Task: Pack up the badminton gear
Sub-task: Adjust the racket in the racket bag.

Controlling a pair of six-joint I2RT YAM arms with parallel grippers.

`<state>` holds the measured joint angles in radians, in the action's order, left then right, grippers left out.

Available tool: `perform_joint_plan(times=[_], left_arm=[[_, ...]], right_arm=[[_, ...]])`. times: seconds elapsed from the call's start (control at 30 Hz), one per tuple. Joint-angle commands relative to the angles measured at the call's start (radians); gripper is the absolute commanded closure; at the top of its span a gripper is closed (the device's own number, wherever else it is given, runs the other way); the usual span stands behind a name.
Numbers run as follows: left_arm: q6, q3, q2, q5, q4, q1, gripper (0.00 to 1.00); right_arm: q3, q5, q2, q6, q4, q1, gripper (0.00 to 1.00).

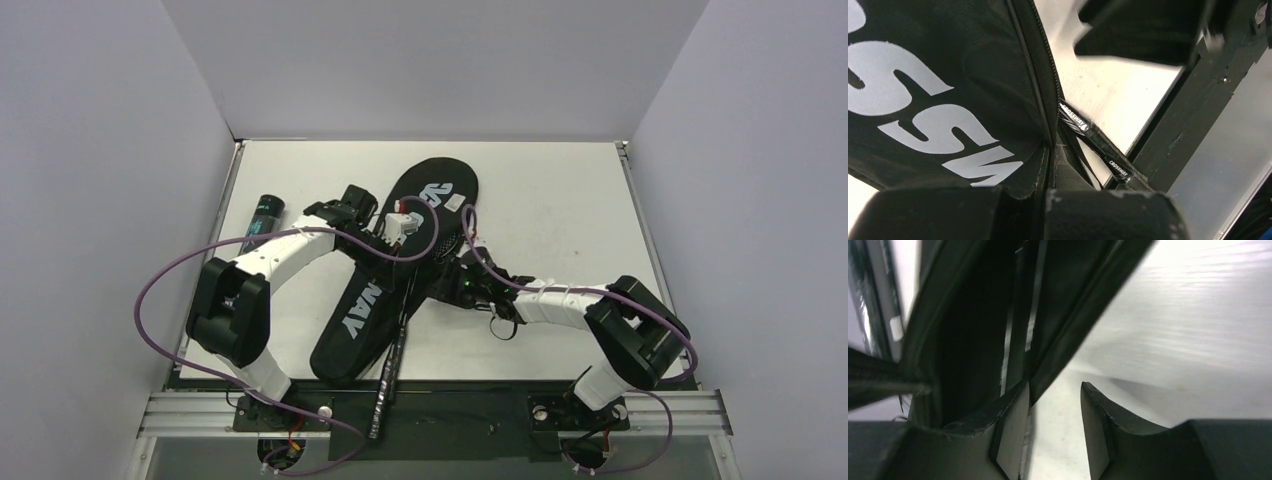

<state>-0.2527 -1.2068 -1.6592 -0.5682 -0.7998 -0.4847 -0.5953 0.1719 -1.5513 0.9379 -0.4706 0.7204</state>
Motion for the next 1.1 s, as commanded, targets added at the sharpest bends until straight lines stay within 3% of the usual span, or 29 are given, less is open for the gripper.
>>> perform_joint_plan(times=[0.0, 0.4, 0.7, 0.97, 1.07], left_arm=[[0.025, -0.019, -0.013, -0.077, 0.044, 0.064, 1.00], [0.020, 0.036, -0.006, -0.084, 0.070, 0.095, 1.00], [0.014, 0.053, -0.004, -0.089, 0.079, 0.100, 1.00], [0.001, 0.052, -0.003, -0.090, 0.064, 0.101, 1.00], [0.000, 0.053, -0.005, -0.095, 0.061, 0.101, 1.00]], right_arm=[[-0.107, 0.004, -0.001, -0.080, 0.012, 0.100, 0.61], [-0.317, -0.115, -0.100, -0.258, 0.331, 0.266, 0.59], [-0.389, -0.116, -0.175, -0.269, 0.360, 0.274, 0.70], [-0.427, -0.108, -0.225, -0.272, 0.360, 0.272, 0.73], [-0.441, -0.117, -0.238, -0.271, 0.367, 0.270, 0.81]])
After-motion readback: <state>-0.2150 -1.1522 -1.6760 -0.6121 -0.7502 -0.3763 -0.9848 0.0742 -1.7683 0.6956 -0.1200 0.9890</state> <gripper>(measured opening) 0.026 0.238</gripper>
